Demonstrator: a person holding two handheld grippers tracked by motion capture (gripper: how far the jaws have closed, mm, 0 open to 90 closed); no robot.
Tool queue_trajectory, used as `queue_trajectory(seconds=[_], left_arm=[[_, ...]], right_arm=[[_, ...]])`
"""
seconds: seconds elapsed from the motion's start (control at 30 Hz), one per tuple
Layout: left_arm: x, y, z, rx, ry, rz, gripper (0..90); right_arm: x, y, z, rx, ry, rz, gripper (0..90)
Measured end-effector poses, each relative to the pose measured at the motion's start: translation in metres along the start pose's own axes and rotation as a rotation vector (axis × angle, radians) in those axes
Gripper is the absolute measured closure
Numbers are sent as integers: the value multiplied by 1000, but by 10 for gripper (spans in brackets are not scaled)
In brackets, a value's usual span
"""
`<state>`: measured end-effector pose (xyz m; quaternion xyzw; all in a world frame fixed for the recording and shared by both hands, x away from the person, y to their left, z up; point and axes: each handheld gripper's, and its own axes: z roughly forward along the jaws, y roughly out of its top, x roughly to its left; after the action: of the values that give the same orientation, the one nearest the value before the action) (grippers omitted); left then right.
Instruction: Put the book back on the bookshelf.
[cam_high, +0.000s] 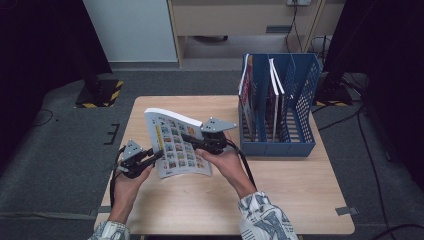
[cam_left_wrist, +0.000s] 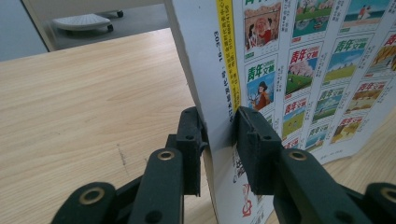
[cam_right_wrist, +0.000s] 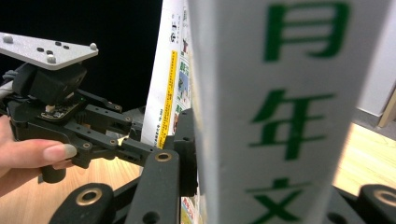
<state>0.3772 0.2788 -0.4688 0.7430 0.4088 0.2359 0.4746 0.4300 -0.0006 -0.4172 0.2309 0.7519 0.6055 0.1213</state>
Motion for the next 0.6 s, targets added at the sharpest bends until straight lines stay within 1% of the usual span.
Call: queue_trajectory(seconds=[0.07, 0.17, 0.23, 0.27, 0.4, 0.47, 0.53, 0.6], left_arm=[[0, 0, -1, 2, -3, 6, 703], [0, -1, -2, 3, -8, 14, 702], [1, -1, -3, 3, -17, 11, 701], [1, -2, -3, 3, -19, 15, 700], [1, -3, -5, 0, -23, 18, 699], [0, -2, -5, 2, -18, 24, 700], [0, -2, -3, 5, -10, 34, 702], [1, -1, 0, -2, -5, 22, 702]], right_arm=[[0, -1, -1, -8, 7, 8, 714], [1, -1, -2, -5, 20, -2, 711], [1, -1, -3, -4, 28, -2, 709], [2, -2, -4, -4, 31, -11, 707], [3, -3, -4, -9, 34, -19, 704], [4, -3, -4, -11, 27, -25, 713], [5, -3, -4, -15, -1, -67, 728], [5, -3, -2, -26, -15, -77, 734]])
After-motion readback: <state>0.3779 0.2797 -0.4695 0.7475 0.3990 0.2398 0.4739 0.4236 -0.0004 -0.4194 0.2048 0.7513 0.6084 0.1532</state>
